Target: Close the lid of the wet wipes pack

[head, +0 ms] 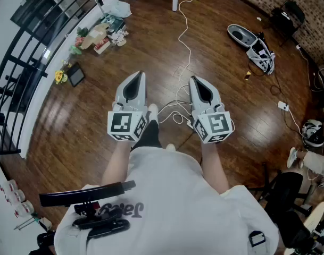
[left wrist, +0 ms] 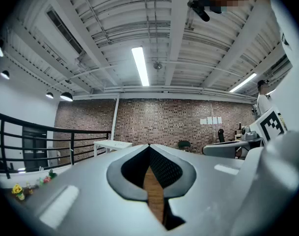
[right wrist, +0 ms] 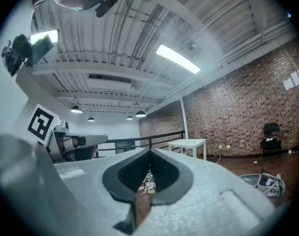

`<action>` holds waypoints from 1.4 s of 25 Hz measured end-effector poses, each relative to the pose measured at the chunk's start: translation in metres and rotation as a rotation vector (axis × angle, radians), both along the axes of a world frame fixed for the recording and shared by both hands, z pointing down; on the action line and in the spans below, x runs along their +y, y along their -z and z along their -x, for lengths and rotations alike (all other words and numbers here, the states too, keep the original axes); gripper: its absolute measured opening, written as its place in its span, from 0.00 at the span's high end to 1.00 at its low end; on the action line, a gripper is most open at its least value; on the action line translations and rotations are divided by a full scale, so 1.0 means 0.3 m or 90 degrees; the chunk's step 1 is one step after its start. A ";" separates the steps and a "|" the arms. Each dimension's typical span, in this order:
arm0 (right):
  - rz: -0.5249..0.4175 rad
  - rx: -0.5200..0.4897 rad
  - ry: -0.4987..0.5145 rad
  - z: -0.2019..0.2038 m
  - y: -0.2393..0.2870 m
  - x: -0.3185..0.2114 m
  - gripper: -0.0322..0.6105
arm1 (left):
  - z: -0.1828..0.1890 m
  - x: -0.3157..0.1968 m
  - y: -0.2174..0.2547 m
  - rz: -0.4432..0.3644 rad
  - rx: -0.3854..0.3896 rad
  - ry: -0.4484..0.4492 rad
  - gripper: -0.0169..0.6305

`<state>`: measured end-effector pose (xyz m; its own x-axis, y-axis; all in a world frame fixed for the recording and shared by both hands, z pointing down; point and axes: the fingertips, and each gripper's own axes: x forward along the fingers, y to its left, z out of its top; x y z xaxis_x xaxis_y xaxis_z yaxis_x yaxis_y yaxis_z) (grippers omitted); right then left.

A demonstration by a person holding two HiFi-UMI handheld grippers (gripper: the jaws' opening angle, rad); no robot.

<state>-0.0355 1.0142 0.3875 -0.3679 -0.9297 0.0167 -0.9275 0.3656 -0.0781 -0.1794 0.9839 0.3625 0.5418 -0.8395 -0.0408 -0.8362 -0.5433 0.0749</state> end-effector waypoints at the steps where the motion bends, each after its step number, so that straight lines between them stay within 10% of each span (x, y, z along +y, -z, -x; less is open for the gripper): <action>1: 0.003 0.003 0.003 0.005 -0.002 -0.053 0.97 | 0.005 -0.053 -0.001 0.000 0.002 0.002 0.95; 22: 0.020 0.046 0.053 0.289 0.050 -1.254 0.97 | 0.159 -1.248 0.081 -0.015 0.035 -0.020 0.95; 35: -0.015 -0.023 0.070 0.048 0.096 -2.147 0.97 | -0.088 -2.092 0.028 -0.004 0.029 -0.018 0.95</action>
<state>-0.0498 0.3702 0.3586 -0.4683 -0.8833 -0.0205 -0.8781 0.4678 -0.1006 -0.1529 0.3564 0.3541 0.5631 -0.8233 -0.0710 -0.8160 -0.5676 0.1094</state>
